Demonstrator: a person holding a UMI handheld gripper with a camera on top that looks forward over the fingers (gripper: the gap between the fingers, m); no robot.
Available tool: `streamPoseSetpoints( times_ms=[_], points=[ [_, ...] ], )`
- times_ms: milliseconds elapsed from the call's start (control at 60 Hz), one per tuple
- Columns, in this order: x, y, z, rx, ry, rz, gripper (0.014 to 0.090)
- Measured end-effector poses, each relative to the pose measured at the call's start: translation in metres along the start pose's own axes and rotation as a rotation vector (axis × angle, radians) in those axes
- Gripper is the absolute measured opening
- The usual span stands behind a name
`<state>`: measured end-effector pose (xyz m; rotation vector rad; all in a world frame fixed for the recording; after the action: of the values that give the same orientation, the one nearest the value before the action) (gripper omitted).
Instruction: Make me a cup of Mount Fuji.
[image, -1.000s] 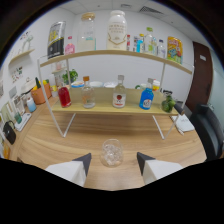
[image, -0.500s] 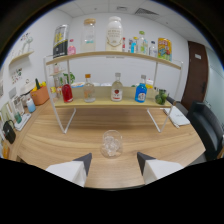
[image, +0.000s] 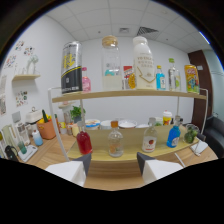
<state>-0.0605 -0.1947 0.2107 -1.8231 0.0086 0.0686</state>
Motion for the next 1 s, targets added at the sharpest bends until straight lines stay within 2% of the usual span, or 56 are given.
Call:
streamPoseSetpoints(
  times_ms=[100,217,433,850,1000],
  points=[
    [0.003,-0.007,0.038,0.014,0.011,-0.002,0.0839],
    [0.007,-0.006,0.066,0.006,0.023,-0.010,0.0738],
    [0.007,0.003,0.094,-0.045,0.039,-0.010,0.0368],
    [0.005,-0.002,0.078,-0.027,0.040,-0.050,0.0348],
    [-0.012,-0.012,0.039,0.004,-0.026,0.028,0.0350]
  ],
)
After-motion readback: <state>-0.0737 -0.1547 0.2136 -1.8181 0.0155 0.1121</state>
